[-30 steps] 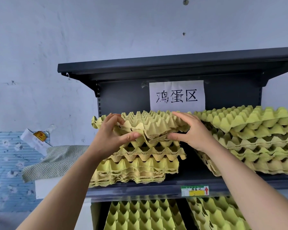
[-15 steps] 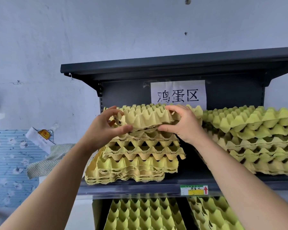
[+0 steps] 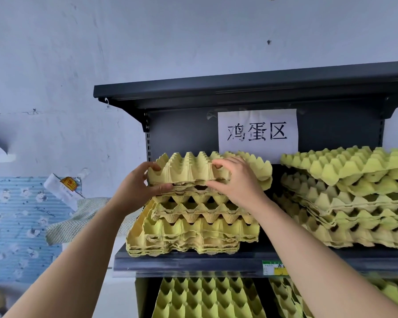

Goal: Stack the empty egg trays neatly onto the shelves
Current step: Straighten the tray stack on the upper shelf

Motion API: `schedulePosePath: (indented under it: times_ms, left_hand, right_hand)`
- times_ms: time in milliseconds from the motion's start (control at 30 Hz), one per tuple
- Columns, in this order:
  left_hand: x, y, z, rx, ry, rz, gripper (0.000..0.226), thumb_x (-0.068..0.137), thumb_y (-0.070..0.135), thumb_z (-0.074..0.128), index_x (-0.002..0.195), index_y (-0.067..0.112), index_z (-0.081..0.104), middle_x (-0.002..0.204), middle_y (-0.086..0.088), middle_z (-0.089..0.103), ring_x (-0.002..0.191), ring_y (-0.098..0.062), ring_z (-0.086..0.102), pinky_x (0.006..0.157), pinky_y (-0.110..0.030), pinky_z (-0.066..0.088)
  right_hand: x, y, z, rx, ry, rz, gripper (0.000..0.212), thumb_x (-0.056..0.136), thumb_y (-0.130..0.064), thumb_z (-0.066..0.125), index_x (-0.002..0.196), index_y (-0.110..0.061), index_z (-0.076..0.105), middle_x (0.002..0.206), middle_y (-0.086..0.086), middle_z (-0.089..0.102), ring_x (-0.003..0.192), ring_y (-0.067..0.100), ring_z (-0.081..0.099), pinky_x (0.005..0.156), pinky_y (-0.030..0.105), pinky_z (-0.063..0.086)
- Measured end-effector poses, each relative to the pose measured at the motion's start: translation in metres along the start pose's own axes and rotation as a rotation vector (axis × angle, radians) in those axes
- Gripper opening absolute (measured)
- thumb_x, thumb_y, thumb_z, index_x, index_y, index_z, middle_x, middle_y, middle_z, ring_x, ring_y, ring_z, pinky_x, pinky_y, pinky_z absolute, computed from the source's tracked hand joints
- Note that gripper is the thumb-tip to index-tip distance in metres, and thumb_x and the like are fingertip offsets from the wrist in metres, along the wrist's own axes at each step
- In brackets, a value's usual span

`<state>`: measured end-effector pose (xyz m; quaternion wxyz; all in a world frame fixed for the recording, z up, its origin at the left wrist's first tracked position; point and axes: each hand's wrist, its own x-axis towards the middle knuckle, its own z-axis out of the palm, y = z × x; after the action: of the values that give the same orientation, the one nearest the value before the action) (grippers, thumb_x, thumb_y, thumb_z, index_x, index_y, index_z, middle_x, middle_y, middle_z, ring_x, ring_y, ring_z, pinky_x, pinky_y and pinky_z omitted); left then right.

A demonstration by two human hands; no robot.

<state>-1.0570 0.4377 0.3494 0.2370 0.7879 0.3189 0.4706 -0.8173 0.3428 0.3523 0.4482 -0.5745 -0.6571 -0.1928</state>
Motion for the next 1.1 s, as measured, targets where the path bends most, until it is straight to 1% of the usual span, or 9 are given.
schedulePosePath:
  times_ms: [100, 167, 233, 367, 500, 633, 733, 867, 1100]
  left_hand:
    - [0.003, -0.010, 0.005, 0.003, -0.010, 0.008, 0.051, 0.067, 0.032, 0.083, 0.105, 0.017, 0.052, 0.079, -0.001, 0.060, 0.049, 0.003, 0.054, 0.047, -0.016, 0.044]
    - [0.008, -0.012, 0.006, 0.015, -0.015, 0.015, 0.049, 0.067, 0.035, 0.082, 0.102, 0.018, 0.052, 0.079, -0.002, 0.061, 0.050, 0.001, 0.054, 0.047, -0.017, 0.043]
    - [0.012, -0.013, 0.004, 0.027, -0.020, 0.016, 0.050, 0.063, 0.042, 0.081, 0.097, 0.022, 0.051, 0.084, -0.004, 0.065, 0.059, -0.008, 0.059, 0.048, -0.019, 0.044]
    - [0.017, -0.014, 0.000, 0.065, -0.027, 0.032, 0.052, 0.061, 0.048, 0.079, 0.096, 0.025, 0.050, 0.094, -0.004, 0.068, 0.078, -0.023, 0.068, 0.056, -0.027, 0.052]
    - [0.015, -0.017, 0.001, 0.148, -0.078, 0.042, 0.059, 0.067, 0.057, 0.074, 0.110, 0.026, 0.050, 0.098, -0.003, 0.066, 0.087, -0.023, 0.067, 0.070, -0.041, 0.058]
    - [0.014, -0.010, 0.001, 0.069, -0.032, 0.054, 0.053, 0.065, 0.052, 0.076, 0.101, 0.025, 0.049, 0.092, -0.004, 0.068, 0.079, -0.024, 0.069, 0.065, -0.038, 0.056]
    - [0.014, -0.004, -0.008, -0.023, 0.049, 0.097, 0.057, 0.066, 0.046, 0.076, 0.111, 0.022, 0.050, 0.100, 0.004, 0.065, 0.083, -0.022, 0.069, 0.070, -0.042, 0.059]
    - [0.008, -0.014, -0.017, 0.008, 0.031, 0.091, 0.061, 0.066, 0.048, 0.075, 0.115, 0.023, 0.049, 0.108, 0.005, 0.063, 0.093, -0.023, 0.068, 0.075, -0.041, 0.060]
    - [-0.003, -0.019, -0.013, 0.056, 0.071, 0.097, 0.061, 0.069, 0.049, 0.071, 0.116, 0.019, 0.047, 0.100, 0.006, 0.063, 0.086, -0.022, 0.069, 0.070, -0.030, 0.055]
  right_hand:
    - [-0.001, 0.013, -0.007, -0.231, 0.023, -0.047, 0.065, 0.076, -0.057, 0.068, 0.132, -0.027, 0.055, 0.142, -0.002, 0.045, 0.136, 0.019, 0.029, 0.117, 0.042, 0.015]
    - [-0.003, 0.024, -0.015, -0.387, -0.018, 0.033, 0.071, 0.075, -0.069, 0.060, 0.137, -0.035, 0.048, 0.150, -0.003, 0.036, 0.142, 0.022, 0.018, 0.116, 0.051, 0.005]
    - [-0.006, 0.032, -0.023, -0.395, -0.077, 0.145, 0.078, 0.074, -0.075, 0.054, 0.142, -0.037, 0.040, 0.152, -0.002, 0.031, 0.144, 0.021, 0.012, 0.114, 0.056, 0.005]
    - [-0.007, 0.035, -0.030, -0.288, -0.119, 0.180, 0.076, 0.075, -0.071, 0.056, 0.138, -0.028, 0.048, 0.145, 0.000, 0.042, 0.139, 0.017, 0.022, 0.111, 0.048, 0.026]
    - [-0.011, 0.038, -0.030, -0.345, -0.172, 0.161, 0.074, 0.077, -0.071, 0.055, 0.134, -0.024, 0.053, 0.144, 0.002, 0.041, 0.138, 0.019, 0.023, 0.111, 0.044, 0.029]
    - [-0.010, 0.036, -0.033, -0.288, -0.149, 0.170, 0.074, 0.071, -0.066, 0.066, 0.131, -0.022, 0.056, 0.143, 0.003, 0.044, 0.136, 0.019, 0.027, 0.111, 0.042, 0.028]
    - [-0.005, 0.029, -0.031, -0.224, -0.067, 0.160, 0.072, 0.071, -0.064, 0.067, 0.130, -0.023, 0.058, 0.140, 0.002, 0.045, 0.134, 0.017, 0.029, 0.111, 0.042, 0.028]
    - [-0.010, 0.023, -0.022, -0.286, -0.085, 0.132, 0.073, 0.071, -0.068, 0.064, 0.129, -0.025, 0.059, 0.140, 0.002, 0.046, 0.134, 0.018, 0.028, 0.109, 0.045, 0.029]
    - [-0.012, 0.017, -0.022, -0.337, -0.091, 0.114, 0.071, 0.075, -0.070, 0.059, 0.129, -0.024, 0.059, 0.141, 0.002, 0.045, 0.135, 0.019, 0.027, 0.107, 0.045, 0.030]
